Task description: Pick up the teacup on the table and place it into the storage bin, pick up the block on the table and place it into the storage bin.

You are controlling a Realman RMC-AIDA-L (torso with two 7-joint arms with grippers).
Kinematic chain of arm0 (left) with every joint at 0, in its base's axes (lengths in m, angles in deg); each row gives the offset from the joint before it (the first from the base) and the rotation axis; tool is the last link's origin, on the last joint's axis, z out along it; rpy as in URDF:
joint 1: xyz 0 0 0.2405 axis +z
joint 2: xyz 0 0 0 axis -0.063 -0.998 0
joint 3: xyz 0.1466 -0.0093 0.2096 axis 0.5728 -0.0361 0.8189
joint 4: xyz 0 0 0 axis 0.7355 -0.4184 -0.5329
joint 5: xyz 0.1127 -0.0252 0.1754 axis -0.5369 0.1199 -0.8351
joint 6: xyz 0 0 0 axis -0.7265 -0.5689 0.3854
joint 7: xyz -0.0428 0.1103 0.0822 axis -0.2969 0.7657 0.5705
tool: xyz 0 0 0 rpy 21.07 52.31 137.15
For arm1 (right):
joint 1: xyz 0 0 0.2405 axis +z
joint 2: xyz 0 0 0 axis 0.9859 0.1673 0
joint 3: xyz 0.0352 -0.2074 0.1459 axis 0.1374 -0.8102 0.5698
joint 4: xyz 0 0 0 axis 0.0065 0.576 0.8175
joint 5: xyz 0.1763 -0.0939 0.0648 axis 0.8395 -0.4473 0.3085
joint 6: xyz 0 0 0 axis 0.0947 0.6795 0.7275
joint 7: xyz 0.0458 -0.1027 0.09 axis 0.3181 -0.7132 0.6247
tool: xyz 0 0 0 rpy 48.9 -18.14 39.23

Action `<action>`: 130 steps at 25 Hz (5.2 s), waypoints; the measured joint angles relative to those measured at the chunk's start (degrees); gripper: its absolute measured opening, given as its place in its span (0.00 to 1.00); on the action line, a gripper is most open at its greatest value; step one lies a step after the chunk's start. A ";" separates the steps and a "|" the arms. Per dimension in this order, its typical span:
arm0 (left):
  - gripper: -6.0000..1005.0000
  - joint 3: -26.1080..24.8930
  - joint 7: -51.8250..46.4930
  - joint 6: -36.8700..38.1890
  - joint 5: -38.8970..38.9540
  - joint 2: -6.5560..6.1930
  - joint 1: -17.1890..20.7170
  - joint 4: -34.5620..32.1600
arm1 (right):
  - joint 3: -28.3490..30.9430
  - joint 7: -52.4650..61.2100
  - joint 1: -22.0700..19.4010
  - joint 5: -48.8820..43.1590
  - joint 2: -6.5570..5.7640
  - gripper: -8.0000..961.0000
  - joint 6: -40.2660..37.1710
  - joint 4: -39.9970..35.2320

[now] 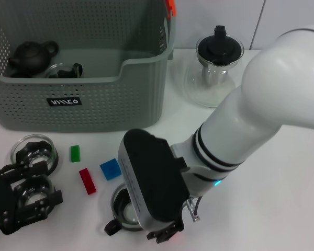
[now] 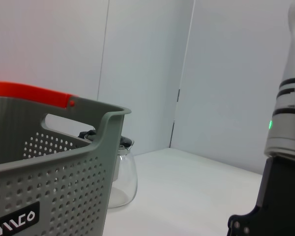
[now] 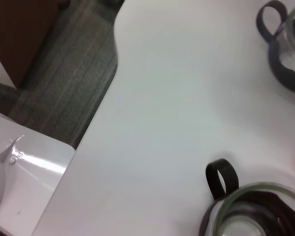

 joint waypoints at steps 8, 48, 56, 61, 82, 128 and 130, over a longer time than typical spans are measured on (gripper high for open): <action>0.73 0.00 0.06 -0.15 0.03 0.00 0.15 0.09 | -0.97 0.16 0.05 0.06 0.12 0.65 0.86 1.02; 0.73 -0.10 0.08 -2.84 0.08 0.00 -1.09 1.58 | 63.75 -10.76 -7.88 32.06 -1.19 0.06 -30.63 -2.02; 0.73 -0.09 -0.32 -2.86 -0.16 -0.14 -2.40 1.68 | 58.20 -7.19 -3.12 33.09 -1.11 0.06 -8.19 1.17; 0.73 -0.08 -0.34 -3.33 -0.29 -0.02 -2.60 2.41 | 51.40 -0.21 7.11 22.75 -1.10 0.06 7.34 8.02; 0.73 0.20 -0.45 -5.11 -0.41 0.00 -2.75 4.05 | 32.12 1.17 28.99 25.43 0.33 0.06 45.10 48.13; 0.73 -0.02 -0.38 -5.12 -0.48 0.26 -2.21 4.40 | 35.52 5.64 15.62 25.65 -0.87 0.48 37.34 32.12; 0.73 -0.02 -0.36 -5.10 -0.36 0.26 -2.22 4.40 | 37.36 -5.18 2.93 35.77 -0.67 0.50 32.89 16.62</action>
